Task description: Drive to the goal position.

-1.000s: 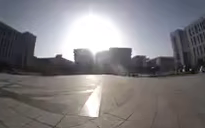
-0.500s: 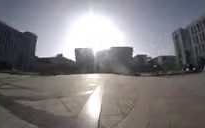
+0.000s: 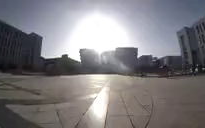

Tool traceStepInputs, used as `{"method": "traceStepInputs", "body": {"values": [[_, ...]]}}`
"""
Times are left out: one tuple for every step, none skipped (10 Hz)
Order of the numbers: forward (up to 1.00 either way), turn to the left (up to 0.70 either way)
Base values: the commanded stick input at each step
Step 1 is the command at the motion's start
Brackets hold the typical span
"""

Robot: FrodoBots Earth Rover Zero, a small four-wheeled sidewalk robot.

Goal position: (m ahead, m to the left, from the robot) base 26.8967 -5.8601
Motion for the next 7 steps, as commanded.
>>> {"method": "traceStepInputs", "body": {"values": [[1.0, 0.04], [1.0, 0.04], [1.0, 0.04], [1.0, 0.04], [1.0, 0.04], [0.79, 0.03], [0.49, 0.02]]}}
